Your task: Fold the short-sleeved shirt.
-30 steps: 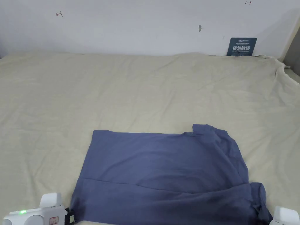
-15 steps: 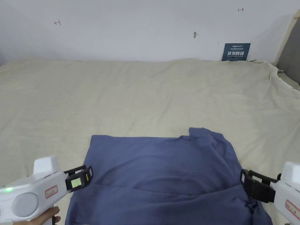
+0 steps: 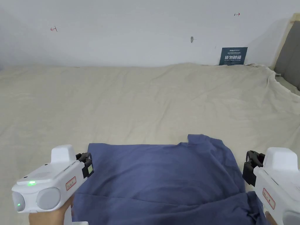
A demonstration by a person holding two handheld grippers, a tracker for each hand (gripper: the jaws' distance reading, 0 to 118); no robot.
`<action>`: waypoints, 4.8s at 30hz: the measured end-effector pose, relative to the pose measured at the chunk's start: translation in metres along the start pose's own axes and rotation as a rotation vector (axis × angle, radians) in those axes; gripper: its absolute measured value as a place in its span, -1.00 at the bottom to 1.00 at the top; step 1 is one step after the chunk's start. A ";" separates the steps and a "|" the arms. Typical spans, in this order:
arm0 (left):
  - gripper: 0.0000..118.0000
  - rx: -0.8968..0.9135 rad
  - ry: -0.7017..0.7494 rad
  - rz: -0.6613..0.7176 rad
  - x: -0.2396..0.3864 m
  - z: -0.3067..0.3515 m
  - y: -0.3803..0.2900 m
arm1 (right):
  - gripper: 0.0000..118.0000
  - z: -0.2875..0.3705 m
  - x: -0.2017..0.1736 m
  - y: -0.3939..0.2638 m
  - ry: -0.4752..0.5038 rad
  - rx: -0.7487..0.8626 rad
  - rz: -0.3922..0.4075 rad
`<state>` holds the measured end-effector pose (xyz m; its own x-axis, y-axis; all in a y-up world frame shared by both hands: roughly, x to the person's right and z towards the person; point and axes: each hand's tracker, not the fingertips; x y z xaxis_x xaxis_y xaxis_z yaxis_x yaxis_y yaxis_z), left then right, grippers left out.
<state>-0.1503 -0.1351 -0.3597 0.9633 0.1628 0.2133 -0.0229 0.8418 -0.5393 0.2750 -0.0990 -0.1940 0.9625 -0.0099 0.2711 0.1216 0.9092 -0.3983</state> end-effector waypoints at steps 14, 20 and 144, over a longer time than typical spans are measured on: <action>-0.24 -0.362 0.070 -0.004 -0.059 -0.223 0.067 | -1.00 -0.090 -0.001 0.009 -0.003 -0.081 -0.008; 0.69 -0.470 0.114 0.011 -0.072 -0.280 0.063 | -1.00 -0.119 0.005 -0.003 -0.021 -0.159 -0.016; -1.00 -0.100 -0.241 0.245 -0.072 0.030 -0.017 | -1.00 0.036 -0.011 0.009 -0.013 0.135 -0.019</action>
<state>-0.2270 -0.1456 -0.3409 0.8413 0.4807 0.2472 -0.2080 0.7099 -0.6729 0.2573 -0.0754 -0.1692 0.9571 -0.0235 0.2889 0.1054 0.9567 -0.2714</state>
